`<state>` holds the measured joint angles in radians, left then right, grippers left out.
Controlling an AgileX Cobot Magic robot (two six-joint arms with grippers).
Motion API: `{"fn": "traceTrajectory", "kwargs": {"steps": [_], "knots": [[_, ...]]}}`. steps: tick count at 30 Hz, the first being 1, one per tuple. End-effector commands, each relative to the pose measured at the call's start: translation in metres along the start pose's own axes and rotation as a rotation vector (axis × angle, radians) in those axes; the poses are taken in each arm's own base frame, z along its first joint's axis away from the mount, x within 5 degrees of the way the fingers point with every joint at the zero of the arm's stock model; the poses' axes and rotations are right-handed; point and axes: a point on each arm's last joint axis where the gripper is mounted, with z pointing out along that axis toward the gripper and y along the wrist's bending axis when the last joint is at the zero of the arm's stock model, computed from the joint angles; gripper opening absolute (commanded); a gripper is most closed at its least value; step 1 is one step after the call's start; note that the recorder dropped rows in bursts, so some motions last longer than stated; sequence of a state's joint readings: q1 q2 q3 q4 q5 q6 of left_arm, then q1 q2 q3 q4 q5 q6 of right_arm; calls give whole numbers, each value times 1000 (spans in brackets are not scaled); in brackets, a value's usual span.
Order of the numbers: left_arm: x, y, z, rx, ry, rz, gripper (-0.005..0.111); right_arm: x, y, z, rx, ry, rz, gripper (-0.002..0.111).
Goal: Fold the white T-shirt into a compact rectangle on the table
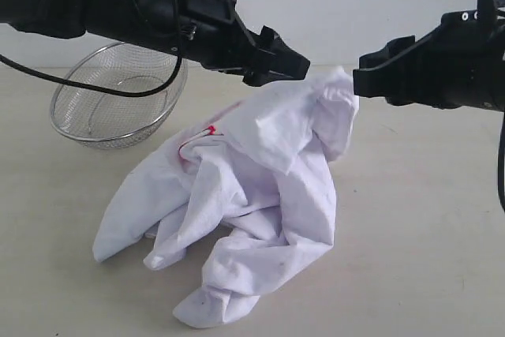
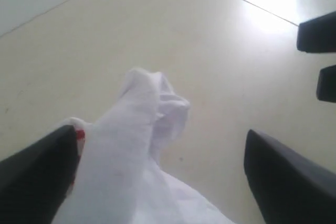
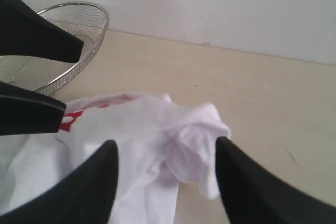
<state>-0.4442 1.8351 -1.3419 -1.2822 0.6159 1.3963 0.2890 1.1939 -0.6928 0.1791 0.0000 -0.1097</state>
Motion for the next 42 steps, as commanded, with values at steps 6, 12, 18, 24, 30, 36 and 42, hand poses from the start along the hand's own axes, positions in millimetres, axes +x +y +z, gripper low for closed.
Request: {"fn": "traceTrajectory", "kwargs": {"steps": [6,12,18,24,30,36,42], "knots": [[-24,-6,-64,-170,110,91,34,8,0,24,4,46,-33,63],[14,12,-89,-168,267,-74,4,19,54,87,-167,230,-320,63],[67,15,-77,-253,178,-346,4,38,58,124,-186,345,-381,63],[85,12,-74,-254,171,-406,4,57,57,140,-191,379,-430,63],[86,11,-73,-248,164,-393,4,69,54,158,-167,321,-457,53],[86,11,-73,-244,165,-391,4,69,46,165,-137,287,-462,18],[86,11,-73,-248,165,-389,4,39,7,151,-16,220,-279,0]]}}
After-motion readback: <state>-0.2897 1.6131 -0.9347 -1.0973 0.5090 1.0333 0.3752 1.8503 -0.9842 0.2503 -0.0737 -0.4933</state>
